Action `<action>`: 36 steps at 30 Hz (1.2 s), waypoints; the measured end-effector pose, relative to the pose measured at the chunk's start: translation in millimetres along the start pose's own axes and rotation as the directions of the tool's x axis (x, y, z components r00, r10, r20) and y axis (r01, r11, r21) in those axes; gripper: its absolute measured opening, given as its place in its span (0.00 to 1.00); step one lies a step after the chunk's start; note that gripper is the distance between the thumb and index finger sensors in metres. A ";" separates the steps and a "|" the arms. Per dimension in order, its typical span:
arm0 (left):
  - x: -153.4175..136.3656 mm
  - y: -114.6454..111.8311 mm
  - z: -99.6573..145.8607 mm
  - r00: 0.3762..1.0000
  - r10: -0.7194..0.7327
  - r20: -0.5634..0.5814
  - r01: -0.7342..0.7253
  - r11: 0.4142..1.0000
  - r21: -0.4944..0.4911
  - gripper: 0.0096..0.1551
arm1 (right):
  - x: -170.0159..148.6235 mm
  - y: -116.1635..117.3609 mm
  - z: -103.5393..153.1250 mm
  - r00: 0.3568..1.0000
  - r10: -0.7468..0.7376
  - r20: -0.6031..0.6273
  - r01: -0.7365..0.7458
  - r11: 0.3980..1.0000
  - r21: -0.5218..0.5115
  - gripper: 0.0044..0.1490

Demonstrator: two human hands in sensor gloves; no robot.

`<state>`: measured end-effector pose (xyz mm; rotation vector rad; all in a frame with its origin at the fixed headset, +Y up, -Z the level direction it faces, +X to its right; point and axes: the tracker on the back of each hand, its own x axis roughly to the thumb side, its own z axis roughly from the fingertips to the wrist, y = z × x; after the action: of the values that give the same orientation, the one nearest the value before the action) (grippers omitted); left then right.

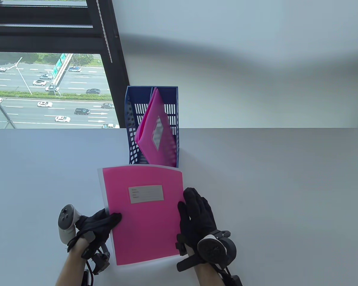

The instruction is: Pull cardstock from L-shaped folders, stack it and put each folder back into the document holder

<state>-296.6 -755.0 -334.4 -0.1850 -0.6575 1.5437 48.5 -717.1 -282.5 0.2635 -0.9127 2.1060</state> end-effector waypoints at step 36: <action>4.4 1.7 0.1 1.000 0.014 0.027 -0.013 0.999 -0.051 0.24 | -40.4 31.0 -12.5 0.292 -0.730 -0.618 0.950 0.150 0.273 0.30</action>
<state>-298.6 -750.7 -334.0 -0.2069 -0.7185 1.5459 53.1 -745.5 -326.4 0.5716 0.2740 1.1123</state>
